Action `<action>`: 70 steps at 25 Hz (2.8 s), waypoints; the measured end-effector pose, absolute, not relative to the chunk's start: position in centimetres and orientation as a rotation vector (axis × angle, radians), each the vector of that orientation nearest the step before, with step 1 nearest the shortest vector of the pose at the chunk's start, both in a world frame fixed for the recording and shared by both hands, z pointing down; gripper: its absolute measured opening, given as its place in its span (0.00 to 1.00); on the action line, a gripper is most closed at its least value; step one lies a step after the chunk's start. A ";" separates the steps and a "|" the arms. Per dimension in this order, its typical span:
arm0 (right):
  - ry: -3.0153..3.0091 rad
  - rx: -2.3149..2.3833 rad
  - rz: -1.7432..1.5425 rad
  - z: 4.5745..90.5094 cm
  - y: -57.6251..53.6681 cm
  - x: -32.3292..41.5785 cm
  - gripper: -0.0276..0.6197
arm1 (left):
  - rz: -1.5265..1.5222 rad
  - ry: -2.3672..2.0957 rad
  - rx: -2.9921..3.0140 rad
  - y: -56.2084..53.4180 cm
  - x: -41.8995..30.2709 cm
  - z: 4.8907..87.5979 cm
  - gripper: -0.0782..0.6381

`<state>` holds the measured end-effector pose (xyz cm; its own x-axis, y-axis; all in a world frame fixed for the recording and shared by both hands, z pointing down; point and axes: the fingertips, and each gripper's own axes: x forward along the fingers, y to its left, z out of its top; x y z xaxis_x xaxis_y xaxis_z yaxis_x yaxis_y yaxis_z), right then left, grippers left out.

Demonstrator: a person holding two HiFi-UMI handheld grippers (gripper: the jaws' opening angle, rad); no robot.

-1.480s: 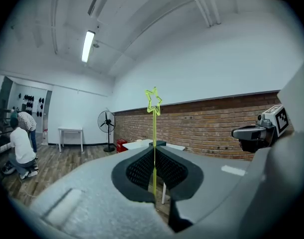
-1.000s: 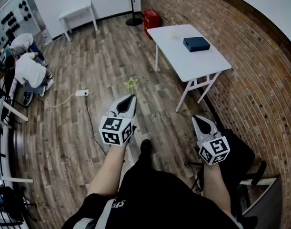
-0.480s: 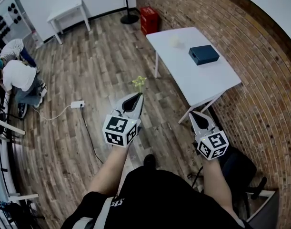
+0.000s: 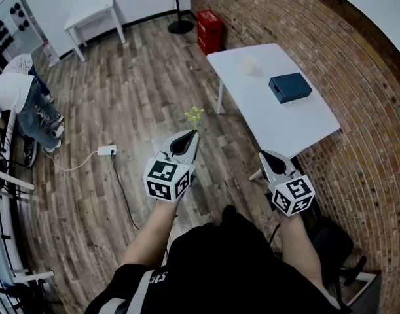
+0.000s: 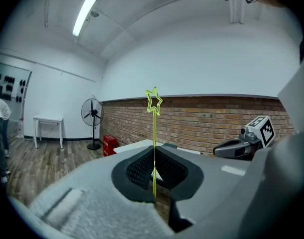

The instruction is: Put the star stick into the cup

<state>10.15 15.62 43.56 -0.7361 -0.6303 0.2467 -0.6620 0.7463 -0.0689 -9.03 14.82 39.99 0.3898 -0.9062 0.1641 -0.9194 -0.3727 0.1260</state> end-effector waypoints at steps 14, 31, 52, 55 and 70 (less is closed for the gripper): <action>-2.805 0.977 0.393 46.7 -5.3 7.5 0.04 | 0.186 -1.656 2.392 -3.2 -9.8 43.2 0.12; -2.706 1.071 0.505 49.7 -27.4 8.4 0.04 | 0.286 -1.453 2.452 -27.9 -7.3 45.1 0.12; -2.529 1.310 0.571 50.7 -37.1 6.9 0.04 | 0.189 -1.119 2.584 -42.8 -6.3 45.7 0.12; -2.530 1.311 0.598 51.5 -38.3 8.1 0.04 | 0.199 -1.086 2.598 -44.9 -4.1 45.8 0.12; -2.491 1.326 0.735 55.9 -41.7 11.3 0.04 | 0.247 -0.957 2.595 -51.4 3.4 49.0 0.12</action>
